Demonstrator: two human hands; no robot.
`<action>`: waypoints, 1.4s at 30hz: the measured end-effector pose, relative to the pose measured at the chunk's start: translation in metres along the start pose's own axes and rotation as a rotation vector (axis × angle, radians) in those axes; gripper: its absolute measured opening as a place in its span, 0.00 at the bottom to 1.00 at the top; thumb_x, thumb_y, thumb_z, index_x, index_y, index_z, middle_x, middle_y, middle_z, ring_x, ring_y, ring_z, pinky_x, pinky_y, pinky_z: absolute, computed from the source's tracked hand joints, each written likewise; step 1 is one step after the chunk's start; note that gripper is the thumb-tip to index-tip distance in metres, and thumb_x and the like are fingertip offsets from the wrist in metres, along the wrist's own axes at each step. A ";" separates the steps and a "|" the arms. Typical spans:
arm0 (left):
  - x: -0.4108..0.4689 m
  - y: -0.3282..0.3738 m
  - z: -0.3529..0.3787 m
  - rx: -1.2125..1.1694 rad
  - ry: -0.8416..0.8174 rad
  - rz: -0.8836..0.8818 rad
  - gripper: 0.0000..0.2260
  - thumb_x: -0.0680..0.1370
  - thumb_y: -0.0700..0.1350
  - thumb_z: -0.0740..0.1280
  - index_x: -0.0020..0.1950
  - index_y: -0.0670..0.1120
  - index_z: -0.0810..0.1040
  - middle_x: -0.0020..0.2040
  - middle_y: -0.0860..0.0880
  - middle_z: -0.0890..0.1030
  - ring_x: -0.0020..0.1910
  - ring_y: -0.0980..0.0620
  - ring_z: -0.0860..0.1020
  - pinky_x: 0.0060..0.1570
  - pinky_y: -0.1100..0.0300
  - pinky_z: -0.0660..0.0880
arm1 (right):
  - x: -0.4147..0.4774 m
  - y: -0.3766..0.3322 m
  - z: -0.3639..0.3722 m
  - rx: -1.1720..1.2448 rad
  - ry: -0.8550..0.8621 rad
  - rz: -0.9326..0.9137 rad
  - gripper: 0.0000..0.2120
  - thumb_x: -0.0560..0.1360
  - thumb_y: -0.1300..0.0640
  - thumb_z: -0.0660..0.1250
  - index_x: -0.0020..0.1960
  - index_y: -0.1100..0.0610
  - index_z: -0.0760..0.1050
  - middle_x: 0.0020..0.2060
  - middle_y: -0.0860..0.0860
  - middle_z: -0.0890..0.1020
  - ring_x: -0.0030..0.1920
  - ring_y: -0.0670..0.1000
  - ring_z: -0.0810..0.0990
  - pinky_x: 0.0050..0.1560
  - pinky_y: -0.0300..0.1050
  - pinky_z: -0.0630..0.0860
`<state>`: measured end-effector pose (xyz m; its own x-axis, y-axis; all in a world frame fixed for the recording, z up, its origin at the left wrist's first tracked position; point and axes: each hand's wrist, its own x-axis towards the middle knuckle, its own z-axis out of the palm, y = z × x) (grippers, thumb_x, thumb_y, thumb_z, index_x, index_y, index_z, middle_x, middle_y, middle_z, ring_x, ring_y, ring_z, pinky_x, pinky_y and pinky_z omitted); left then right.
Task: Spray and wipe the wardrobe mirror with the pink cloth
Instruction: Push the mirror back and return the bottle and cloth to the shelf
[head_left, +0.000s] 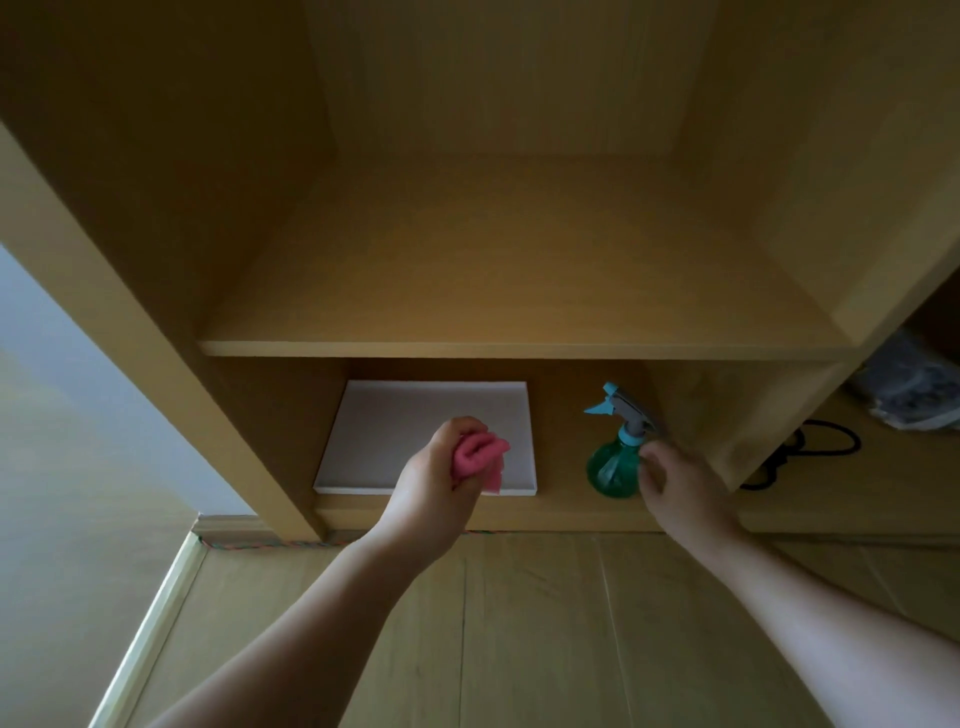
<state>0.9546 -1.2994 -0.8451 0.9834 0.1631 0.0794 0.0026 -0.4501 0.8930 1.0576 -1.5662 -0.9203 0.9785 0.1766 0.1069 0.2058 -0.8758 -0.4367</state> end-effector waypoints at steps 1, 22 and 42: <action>0.001 0.000 -0.001 -0.004 0.004 -0.004 0.11 0.77 0.40 0.67 0.59 0.48 0.74 0.47 0.54 0.82 0.45 0.62 0.81 0.51 0.56 0.79 | -0.001 -0.001 0.003 -0.064 -0.111 -0.035 0.17 0.79 0.56 0.62 0.67 0.56 0.71 0.64 0.51 0.75 0.58 0.48 0.77 0.54 0.40 0.76; -0.017 -0.005 -0.042 -0.037 0.091 -0.038 0.14 0.75 0.36 0.67 0.56 0.51 0.74 0.47 0.52 0.83 0.46 0.57 0.82 0.49 0.54 0.80 | 0.028 -0.023 0.034 -0.174 -0.424 0.011 0.24 0.80 0.56 0.61 0.75 0.55 0.63 0.76 0.53 0.62 0.73 0.52 0.65 0.69 0.45 0.67; -0.037 0.022 -0.063 -0.288 -0.078 -0.205 0.15 0.79 0.45 0.65 0.62 0.54 0.65 0.52 0.49 0.75 0.37 0.51 0.84 0.35 0.50 0.82 | -0.021 -0.197 -0.029 0.784 -0.583 -0.364 0.13 0.71 0.61 0.74 0.54 0.54 0.78 0.47 0.55 0.82 0.49 0.55 0.81 0.52 0.52 0.80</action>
<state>0.9066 -1.2601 -0.8003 0.9786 0.1522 -0.1382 0.1607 -0.1472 0.9760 0.9960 -1.4107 -0.8112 0.6685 0.7437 -0.0085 0.2390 -0.2257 -0.9444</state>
